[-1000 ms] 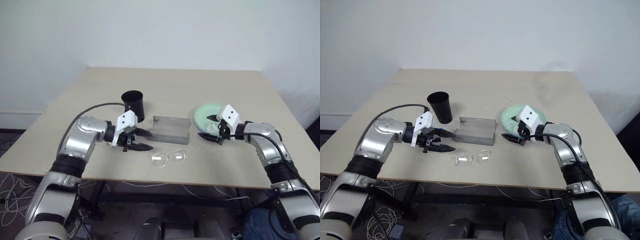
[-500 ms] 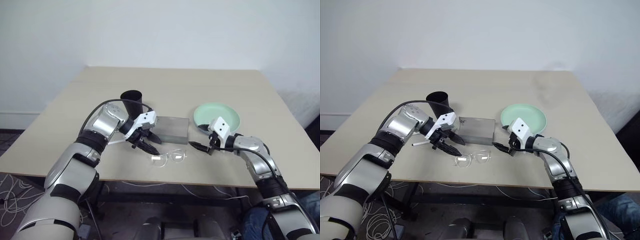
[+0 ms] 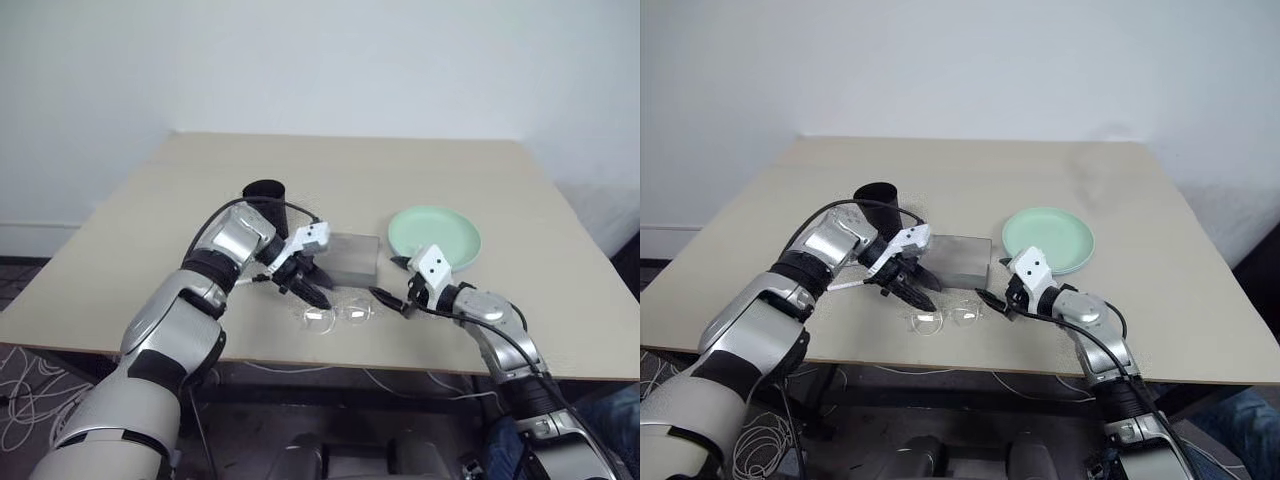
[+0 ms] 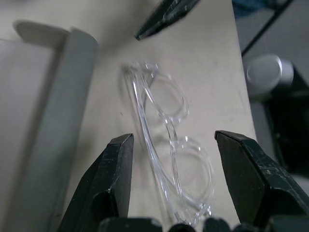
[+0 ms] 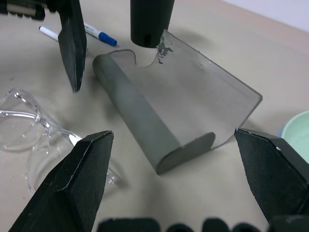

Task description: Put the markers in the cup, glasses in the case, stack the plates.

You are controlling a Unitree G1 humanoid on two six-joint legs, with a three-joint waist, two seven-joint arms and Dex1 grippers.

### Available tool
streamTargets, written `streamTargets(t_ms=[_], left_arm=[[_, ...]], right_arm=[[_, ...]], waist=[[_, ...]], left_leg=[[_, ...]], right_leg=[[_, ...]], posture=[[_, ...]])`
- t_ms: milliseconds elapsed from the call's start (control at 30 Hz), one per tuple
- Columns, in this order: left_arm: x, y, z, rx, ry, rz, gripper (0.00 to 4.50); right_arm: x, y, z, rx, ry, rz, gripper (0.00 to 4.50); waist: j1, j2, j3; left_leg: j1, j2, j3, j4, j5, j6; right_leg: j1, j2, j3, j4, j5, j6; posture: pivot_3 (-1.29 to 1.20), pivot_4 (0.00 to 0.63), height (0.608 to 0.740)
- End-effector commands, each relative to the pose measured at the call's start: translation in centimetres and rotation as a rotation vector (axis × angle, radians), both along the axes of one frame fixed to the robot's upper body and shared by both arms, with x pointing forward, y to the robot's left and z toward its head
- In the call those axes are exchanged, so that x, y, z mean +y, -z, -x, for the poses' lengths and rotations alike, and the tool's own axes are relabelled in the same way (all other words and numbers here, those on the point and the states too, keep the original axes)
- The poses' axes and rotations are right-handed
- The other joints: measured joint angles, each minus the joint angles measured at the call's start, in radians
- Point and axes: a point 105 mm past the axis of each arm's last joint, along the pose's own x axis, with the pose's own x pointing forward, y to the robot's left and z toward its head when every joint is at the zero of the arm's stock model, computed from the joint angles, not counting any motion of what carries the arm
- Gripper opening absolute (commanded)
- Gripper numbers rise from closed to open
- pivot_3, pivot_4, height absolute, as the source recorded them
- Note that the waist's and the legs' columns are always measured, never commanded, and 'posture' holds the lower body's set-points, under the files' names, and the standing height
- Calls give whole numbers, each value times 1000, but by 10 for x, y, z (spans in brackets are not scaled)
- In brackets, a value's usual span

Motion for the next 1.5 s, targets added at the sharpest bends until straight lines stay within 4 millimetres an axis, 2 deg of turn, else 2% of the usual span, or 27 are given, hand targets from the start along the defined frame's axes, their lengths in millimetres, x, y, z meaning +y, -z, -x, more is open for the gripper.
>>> streamTargets(t_ms=[33, 333, 567, 800, 1333, 1500], left_arm=[[-4, -5, -2, -31, 29, 1, 2794], [-11, 11, -3, -82, 33, -35, 2794], [-11, 19, -5, -94, -30, -37, 2794], [-12, 19, -5, -95, -56, -17, 525], [-16, 11, -4, -108, -39, 18, 525], [-18, 1, -4, -90, -40, 62, 525]], right_arm=[[1, -15, 1, -54, 21, -34, 4357], [3, -7, 10, -25, 37, -45, 4357], [3, -3, 10, -7, 37, -44, 4357], [6, 0, 11, 5, 28, -41, 4409], [9, 1, 10, 9, 24, -41, 4409], [9, 1, 11, 11, 24, -41, 4409]], waist=[[1, 0, 0], [-2, -1, 0], [0, -1, 0], [0, -1, 0], [0, -1, 0], [0, -1, 0]], left_leg=[[0, 0, 0, 0, 0, 0], [0, 0, 0, 1, 0, 0], [0, 0, 0, 2, 0, 0], [1, 0, -1, 3, 0, 0], [3, -1, -1, 3, 0, 1], [3, -1, -1, 3, 0, 1]], right_leg=[[0, 0, 0, 0, 0, 0], [1, 0, 0, 0, 0, 1], [1, 0, 0, 0, 1, 1], [3, 0, 0, 0, 1, 3], [6, 0, 0, 0, 2, 3], [6, 0, 0, 0, 2, 3]], posture=[[0, 0, 740], [0, 0, 740], [0, 0, 740], [0, 0, 740], [0, 0, 740], [0, 0, 740]])
